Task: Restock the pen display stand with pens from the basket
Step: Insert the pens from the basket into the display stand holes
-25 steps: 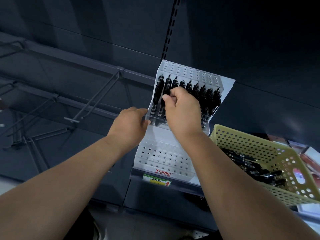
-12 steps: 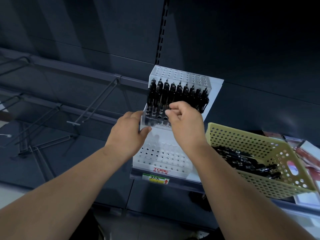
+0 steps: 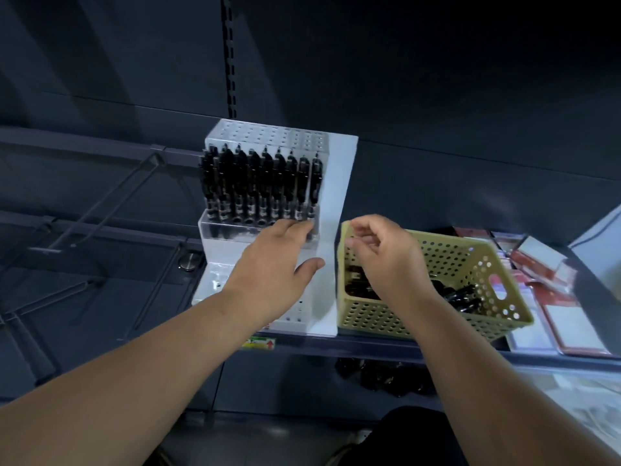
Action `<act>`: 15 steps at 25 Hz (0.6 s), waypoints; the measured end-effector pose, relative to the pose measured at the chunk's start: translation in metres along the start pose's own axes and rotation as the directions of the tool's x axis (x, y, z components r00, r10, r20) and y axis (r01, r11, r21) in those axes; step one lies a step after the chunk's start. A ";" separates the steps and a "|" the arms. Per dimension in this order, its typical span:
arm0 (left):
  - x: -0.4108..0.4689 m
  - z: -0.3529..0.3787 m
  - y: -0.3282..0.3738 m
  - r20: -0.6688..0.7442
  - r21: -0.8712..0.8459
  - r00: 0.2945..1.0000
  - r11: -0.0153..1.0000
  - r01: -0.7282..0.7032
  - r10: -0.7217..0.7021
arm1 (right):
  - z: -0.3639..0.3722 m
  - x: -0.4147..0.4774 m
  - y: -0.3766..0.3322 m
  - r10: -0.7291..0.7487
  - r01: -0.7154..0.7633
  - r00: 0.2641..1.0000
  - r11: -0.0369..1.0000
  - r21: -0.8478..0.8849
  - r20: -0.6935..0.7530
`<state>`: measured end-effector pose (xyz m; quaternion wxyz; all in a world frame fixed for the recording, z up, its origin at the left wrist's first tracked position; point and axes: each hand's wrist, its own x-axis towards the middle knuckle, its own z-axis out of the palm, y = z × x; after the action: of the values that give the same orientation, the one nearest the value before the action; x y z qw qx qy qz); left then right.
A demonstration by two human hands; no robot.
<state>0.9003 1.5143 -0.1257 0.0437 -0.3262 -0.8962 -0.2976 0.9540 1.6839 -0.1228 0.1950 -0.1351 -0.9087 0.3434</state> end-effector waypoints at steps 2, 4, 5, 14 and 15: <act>0.007 0.016 0.012 0.047 -0.006 0.998 1.000 -0.029 0.030 | -0.019 0.002 0.022 0.045 -0.045 0.999 0.999 -0.025 0.006; 0.015 0.032 0.025 0.098 -0.005 0.994 0.999 -0.045 0.046 | -0.038 0.006 0.046 0.094 -0.092 0.995 0.992 -0.083 0.023; 0.019 0.041 0.030 0.121 0.000 0.991 0.999 -0.054 0.054 | -0.045 0.008 0.058 0.116 -0.110 0.992 0.987 -0.121 0.042; 0.051 0.094 0.040 0.337 0.177 0.940 0.977 -0.118 0.053 | -0.047 0.041 0.129 0.276 -0.169 0.895 0.937 -0.306 0.351; 0.053 0.097 0.038 0.342 0.170 0.939 0.979 -0.111 0.047 | -0.044 0.045 0.134 0.287 -0.168 0.877 0.934 -0.314 0.384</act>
<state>0.8933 1.6212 -0.1716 -0.0675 -0.4023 -0.9006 -0.1502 0.9486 1.8235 -0.1710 -0.0697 -0.1896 -0.9449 0.2576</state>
